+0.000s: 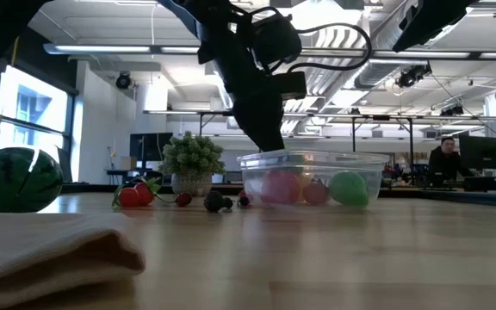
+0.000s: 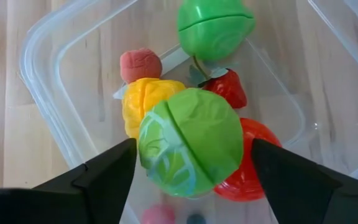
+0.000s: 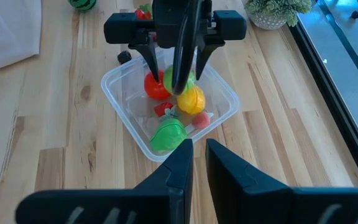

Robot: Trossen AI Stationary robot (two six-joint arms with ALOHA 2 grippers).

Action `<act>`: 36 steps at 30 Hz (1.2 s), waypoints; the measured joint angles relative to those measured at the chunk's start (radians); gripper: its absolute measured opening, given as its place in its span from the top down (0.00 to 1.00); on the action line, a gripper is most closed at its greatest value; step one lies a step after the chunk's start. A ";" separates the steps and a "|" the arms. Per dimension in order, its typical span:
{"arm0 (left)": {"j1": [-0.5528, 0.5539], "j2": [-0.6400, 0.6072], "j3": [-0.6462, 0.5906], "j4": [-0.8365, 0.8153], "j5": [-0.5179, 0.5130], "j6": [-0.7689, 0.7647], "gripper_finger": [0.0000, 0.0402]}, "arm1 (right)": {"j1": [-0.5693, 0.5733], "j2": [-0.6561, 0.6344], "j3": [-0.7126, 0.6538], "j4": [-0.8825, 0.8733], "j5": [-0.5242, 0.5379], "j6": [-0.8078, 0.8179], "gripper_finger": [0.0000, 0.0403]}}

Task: Pick and placing Produce into tupperware
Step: Put the cabbage into the transparent bin, then put the cherry tomato into the transparent bin

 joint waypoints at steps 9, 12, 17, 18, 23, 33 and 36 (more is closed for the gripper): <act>0.000 -0.004 0.000 0.001 0.000 -0.025 0.24 | 0.000 0.000 0.000 0.000 0.000 0.000 0.91; 0.000 -0.004 0.000 -0.001 0.002 -0.042 0.24 | 0.000 0.000 0.000 0.000 0.000 0.000 0.91; 0.000 -0.004 0.000 -0.002 0.003 -0.058 0.24 | 0.000 0.000 0.000 0.000 0.000 0.000 0.91; 0.000 -0.004 0.000 -0.002 0.003 -0.059 0.24 | 0.000 0.000 0.000 0.000 0.000 0.000 0.91; 0.000 -0.004 0.000 -0.004 0.003 -0.063 0.24 | 0.000 0.000 0.000 0.000 0.000 0.000 0.91; 0.000 -0.006 0.140 -0.193 0.004 -0.104 0.24 | 0.000 0.000 0.000 0.000 0.000 0.000 0.91; 0.000 -0.006 0.180 -0.258 0.004 -0.106 0.24 | 0.000 0.000 0.000 0.000 0.000 0.000 0.91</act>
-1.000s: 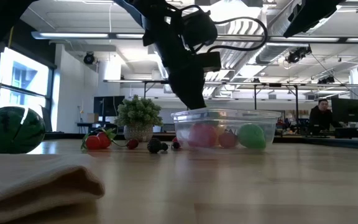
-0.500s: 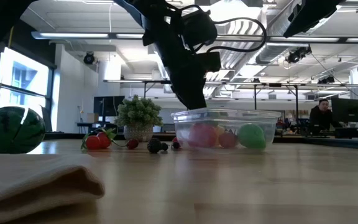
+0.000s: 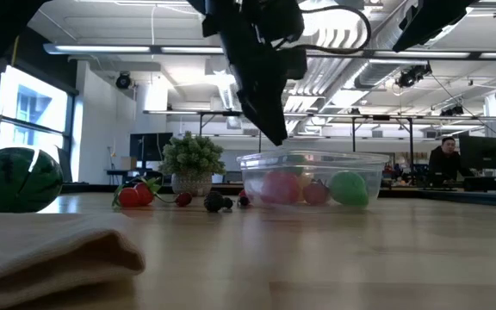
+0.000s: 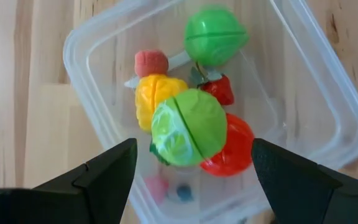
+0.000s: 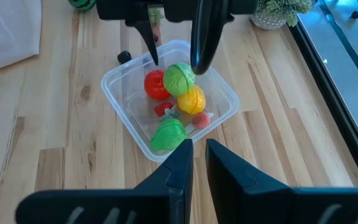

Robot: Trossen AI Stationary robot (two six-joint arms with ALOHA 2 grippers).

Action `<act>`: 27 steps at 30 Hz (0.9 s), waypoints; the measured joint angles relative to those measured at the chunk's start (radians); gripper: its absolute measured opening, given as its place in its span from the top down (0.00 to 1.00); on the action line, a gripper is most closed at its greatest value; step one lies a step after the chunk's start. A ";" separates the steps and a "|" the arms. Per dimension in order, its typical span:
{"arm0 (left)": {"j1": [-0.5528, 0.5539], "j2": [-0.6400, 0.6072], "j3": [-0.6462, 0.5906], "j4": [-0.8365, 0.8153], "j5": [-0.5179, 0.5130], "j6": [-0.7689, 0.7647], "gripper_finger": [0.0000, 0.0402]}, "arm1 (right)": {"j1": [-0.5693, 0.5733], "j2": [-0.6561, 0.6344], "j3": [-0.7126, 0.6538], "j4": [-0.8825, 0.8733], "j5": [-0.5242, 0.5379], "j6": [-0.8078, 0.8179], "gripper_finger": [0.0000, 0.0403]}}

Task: Pick and placing Produce into tupperware
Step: Put the cherry tomato into the transparent bin

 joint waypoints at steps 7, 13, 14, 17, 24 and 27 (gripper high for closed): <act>0.000 0.000 0.081 -0.163 0.000 -0.043 0.25 | 0.000 0.000 0.000 0.000 0.000 0.000 0.91; 0.000 0.001 0.143 -0.315 0.000 -0.085 0.25 | 0.000 0.000 0.000 0.000 0.000 0.000 0.91; 0.000 0.001 0.152 -0.339 0.000 -0.095 0.25 | 0.000 0.000 0.000 0.000 0.000 0.000 0.91; 0.000 0.001 0.163 -0.402 0.000 -0.121 0.25 | 0.000 0.000 0.000 0.000 0.000 0.000 0.91; 0.001 0.002 0.168 -0.570 -0.006 -0.150 0.25 | 0.000 0.000 0.000 0.000 0.000 0.000 0.91; 0.000 0.002 0.168 -0.645 -0.049 -0.176 0.25 | 0.000 0.000 0.000 0.000 0.000 0.000 0.91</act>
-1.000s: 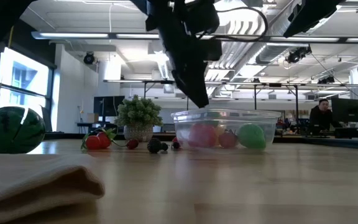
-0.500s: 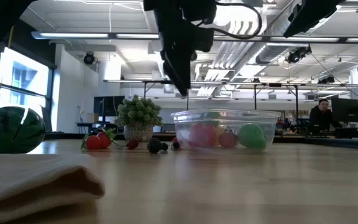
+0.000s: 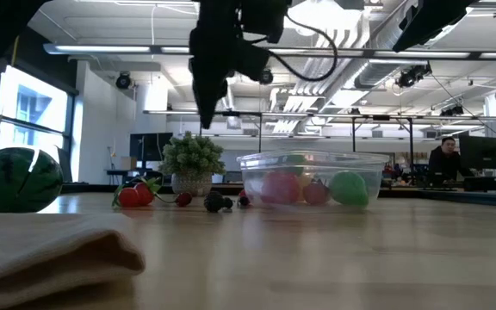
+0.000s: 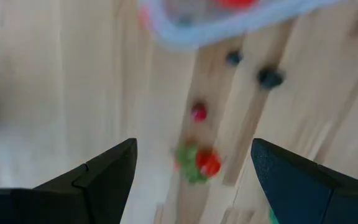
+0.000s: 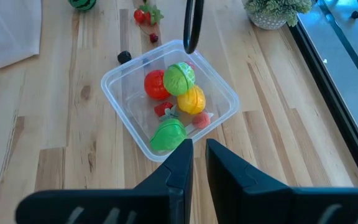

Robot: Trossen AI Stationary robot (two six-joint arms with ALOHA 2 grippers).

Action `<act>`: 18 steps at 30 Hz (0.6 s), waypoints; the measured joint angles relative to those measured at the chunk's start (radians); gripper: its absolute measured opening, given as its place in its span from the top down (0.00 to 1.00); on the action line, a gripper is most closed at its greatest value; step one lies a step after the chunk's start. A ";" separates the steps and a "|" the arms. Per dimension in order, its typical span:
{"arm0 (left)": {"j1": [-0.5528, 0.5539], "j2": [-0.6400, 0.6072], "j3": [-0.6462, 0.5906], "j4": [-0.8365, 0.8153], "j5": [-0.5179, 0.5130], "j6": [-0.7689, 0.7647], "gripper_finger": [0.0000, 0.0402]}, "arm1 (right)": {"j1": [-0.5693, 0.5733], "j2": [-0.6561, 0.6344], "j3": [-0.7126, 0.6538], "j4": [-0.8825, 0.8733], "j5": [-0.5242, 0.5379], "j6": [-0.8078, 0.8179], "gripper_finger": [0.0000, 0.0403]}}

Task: Pick and placing Produce into tupperware
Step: Put the cherry tomato into the transparent bin

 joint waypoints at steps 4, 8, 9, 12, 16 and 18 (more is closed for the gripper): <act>0.000 0.000 0.000 -0.098 -0.079 -0.063 0.25 | 0.000 0.000 0.000 0.000 0.000 0.000 0.91; 0.000 -0.001 0.000 -0.118 -0.112 -0.084 0.25 | 0.000 0.000 0.000 0.000 0.000 0.000 0.91; 0.000 -0.007 -0.001 -0.118 -0.113 -0.084 0.25 | 0.000 0.000 0.000 0.000 0.000 0.000 0.91; 0.000 -0.040 -0.001 -0.119 -0.113 -0.084 0.25 | 0.000 0.000 0.000 0.000 0.000 0.000 0.91; 0.000 -0.103 -0.001 -0.111 -0.113 -0.091 0.25 | 0.000 0.000 0.000 0.000 0.000 0.000 0.91; 0.000 -0.140 -0.001 -0.112 -0.114 -0.105 0.25 | 0.000 0.000 0.000 0.000 0.000 0.000 0.91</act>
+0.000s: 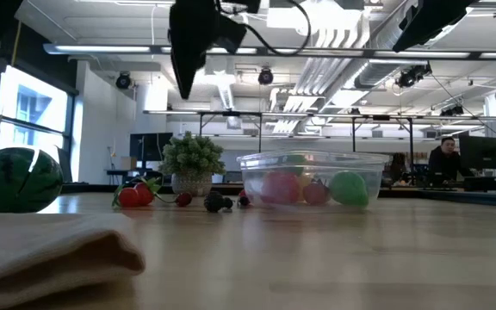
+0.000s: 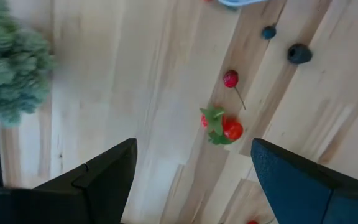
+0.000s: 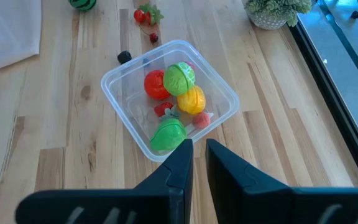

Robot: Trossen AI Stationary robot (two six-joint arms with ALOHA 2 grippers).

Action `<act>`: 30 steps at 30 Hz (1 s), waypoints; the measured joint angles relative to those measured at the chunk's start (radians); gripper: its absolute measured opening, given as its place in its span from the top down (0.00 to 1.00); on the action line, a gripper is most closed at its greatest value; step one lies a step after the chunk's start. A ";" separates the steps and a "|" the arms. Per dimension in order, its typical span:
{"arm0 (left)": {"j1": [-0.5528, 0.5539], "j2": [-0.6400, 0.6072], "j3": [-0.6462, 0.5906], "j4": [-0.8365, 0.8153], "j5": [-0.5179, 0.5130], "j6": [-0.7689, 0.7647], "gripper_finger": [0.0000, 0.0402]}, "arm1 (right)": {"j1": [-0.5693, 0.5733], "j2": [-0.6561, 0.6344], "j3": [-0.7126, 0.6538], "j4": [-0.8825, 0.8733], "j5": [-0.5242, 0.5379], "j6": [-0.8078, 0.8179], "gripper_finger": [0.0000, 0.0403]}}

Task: Pick and placing Produce into tupperware
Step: Put the cherry tomato into the transparent bin

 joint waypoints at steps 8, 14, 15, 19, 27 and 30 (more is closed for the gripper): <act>0.000 -0.122 -0.009 -0.005 -0.020 -0.053 0.25 | 0.000 0.000 0.000 0.000 0.000 0.000 0.91; 0.000 -0.245 -0.142 -0.001 -0.040 -0.105 0.25 | 0.000 0.000 0.000 0.000 0.000 0.000 0.91; 0.000 -0.273 -0.175 0.002 -0.052 -0.121 0.25 | 0.000 0.000 0.000 0.000 0.000 0.000 0.91; -0.024 -0.388 -0.317 0.060 -0.070 -0.173 0.25 | 0.000 0.000 0.000 0.000 0.000 0.000 0.91; -0.128 -0.632 -0.619 0.328 -0.063 -0.244 0.25 | 0.000 0.000 0.000 0.000 0.000 0.000 0.91; -0.162 -0.687 -0.729 0.393 -0.044 -0.308 0.25 | 0.000 0.000 0.000 0.000 0.000 0.000 0.91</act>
